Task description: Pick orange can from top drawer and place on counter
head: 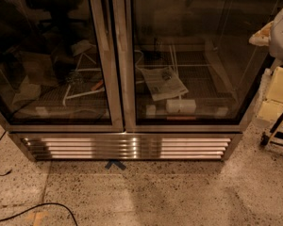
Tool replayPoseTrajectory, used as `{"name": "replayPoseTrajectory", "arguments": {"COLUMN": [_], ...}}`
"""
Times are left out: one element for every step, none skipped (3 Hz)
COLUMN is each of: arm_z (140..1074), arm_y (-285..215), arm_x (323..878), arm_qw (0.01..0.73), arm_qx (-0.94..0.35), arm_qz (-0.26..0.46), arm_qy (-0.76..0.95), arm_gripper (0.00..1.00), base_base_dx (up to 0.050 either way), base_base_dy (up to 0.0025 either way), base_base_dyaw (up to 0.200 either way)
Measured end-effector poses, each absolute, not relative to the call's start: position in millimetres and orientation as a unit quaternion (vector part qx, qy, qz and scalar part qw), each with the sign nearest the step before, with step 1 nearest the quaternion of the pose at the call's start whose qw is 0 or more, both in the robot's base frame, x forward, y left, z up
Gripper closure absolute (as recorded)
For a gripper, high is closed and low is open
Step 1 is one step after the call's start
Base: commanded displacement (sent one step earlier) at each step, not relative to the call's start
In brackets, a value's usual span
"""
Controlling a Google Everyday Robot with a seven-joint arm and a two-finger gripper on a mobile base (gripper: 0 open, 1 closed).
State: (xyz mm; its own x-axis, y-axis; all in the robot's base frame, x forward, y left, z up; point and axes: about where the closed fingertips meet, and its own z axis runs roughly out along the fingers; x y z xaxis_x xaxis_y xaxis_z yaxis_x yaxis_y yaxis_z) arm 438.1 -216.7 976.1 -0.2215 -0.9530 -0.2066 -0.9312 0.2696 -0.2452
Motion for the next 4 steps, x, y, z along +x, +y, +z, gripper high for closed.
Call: {"name": "replayPoseTrajectory", "arguments": {"arm_z": [976.2, 976.2, 976.2, 976.4], "arm_y": [-216.6, -216.6, -216.6, -216.6], "arm_x": [438.1, 438.1, 438.1, 438.2], "arm_qw": [0.159, 0.159, 0.159, 0.159], "arm_qx": [-0.603, -0.603, -0.603, -0.603], "arm_qz": [-0.034, -0.034, -0.034, -0.035], "arm_qy": [0.781, 0.781, 0.781, 0.781], "arm_gripper": [0.0, 0.0, 0.0, 0.0], "base_base_dx": [0.042, 0.05, 0.05, 0.049], "base_base_dy": [0.00224, 0.0, 0.0, 0.0], "base_base_dyaw": [0.106, 0.0, 0.0, 0.0]}}
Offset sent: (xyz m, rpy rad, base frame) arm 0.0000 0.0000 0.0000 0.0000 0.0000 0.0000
